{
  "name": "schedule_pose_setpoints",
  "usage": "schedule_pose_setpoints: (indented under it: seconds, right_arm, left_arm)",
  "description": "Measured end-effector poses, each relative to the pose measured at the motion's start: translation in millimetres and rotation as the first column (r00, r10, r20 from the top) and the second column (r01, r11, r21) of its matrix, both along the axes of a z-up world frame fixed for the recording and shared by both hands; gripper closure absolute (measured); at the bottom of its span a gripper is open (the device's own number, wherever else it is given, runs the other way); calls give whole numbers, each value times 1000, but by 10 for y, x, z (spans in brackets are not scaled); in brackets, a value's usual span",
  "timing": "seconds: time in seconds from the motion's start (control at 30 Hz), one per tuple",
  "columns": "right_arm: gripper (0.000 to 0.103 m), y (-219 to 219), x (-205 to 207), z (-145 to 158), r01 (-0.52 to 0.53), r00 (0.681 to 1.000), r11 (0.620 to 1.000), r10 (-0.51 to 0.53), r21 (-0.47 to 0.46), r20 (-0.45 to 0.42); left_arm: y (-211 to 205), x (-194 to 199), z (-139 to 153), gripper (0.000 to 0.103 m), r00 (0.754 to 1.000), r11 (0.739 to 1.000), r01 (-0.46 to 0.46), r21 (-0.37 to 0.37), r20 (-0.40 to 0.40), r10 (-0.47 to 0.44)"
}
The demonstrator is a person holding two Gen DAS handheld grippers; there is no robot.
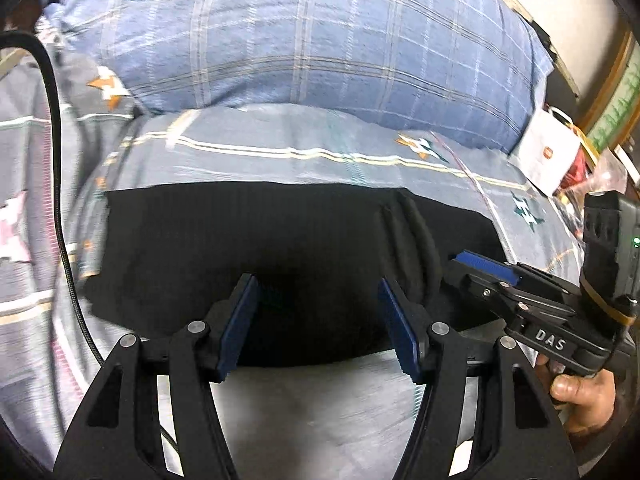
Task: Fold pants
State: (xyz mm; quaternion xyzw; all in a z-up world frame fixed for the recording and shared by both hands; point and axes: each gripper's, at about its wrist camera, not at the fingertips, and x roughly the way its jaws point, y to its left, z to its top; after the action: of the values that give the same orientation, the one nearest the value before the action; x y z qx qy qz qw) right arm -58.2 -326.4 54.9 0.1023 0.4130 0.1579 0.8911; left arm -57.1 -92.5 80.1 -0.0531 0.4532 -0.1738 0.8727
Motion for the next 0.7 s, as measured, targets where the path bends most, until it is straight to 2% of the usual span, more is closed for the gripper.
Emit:
schedule_pose_setpoints:
  seconds: [0.23, 0.37, 0.5, 0.7]
  right_arm:
    - [71, 297, 171, -191, -58, 998, 998, 57, -28, -39]
    - [71, 299, 161, -100, -60, 997, 998, 58, -30, -42]
    - [71, 311, 137, 28, -64, 998, 997, 64, -38, -10]
    - [70, 334, 197, -49, -73, 997, 997, 72, -33, -33]
  left_arm:
    - [422, -87, -4, 41, 996, 996, -87, 16, -7, 87]
    - [582, -115, -44, 41, 992, 992, -125, 5, -27, 125]
    - [643, -133, -97, 41, 989, 990, -141, 2, -44, 141]
    - [761, -180, -172, 41, 983, 985, -167, -47, -82, 163]
